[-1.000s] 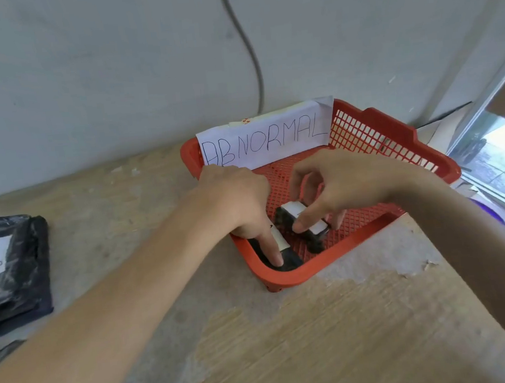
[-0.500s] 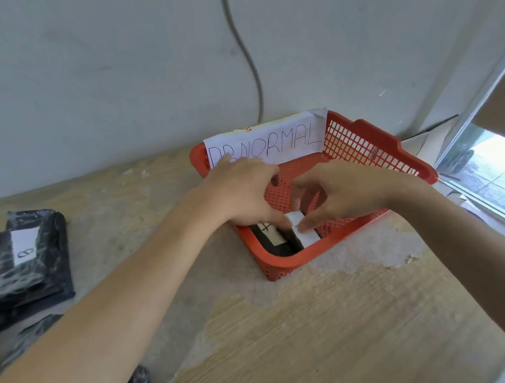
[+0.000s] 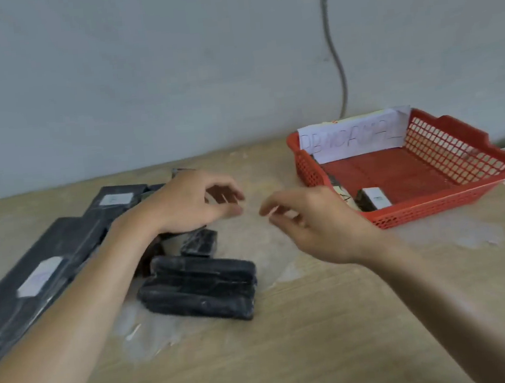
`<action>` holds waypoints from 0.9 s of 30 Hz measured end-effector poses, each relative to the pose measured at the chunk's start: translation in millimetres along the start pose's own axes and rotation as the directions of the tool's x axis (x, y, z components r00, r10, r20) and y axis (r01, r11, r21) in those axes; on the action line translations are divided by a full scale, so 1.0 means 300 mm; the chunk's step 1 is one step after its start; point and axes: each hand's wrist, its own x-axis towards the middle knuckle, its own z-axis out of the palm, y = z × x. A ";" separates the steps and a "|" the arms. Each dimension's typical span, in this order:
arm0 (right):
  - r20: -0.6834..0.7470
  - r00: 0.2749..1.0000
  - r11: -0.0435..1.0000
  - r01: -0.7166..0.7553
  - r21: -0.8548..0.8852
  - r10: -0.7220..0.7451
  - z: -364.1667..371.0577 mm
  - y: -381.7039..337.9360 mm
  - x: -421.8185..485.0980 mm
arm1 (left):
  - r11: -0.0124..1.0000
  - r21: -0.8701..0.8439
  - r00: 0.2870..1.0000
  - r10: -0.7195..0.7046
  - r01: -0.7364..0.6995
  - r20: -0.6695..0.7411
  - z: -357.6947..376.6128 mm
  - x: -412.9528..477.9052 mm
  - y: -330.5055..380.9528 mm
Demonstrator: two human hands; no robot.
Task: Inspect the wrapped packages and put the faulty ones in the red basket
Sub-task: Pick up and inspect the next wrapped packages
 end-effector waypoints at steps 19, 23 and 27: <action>-0.025 0.924 0.850 -0.339 0.403 0.381 0.266 -0.008 -0.049 | 0.944 -0.285 0.949 0.077 -0.169 -0.307 0.160 -0.283 -0.012; -0.031 0.923 0.601 -0.223 0.767 0.383 0.261 -0.116 -0.039 | 0.502 -0.808 0.892 -0.142 -0.310 -0.430 0.211 -0.270 -0.057; -0.032 0.886 0.495 -0.228 0.838 0.463 0.299 -0.154 -0.021 | 0.210 -0.916 0.886 -0.250 -0.343 -0.389 0.280 -0.271 -0.125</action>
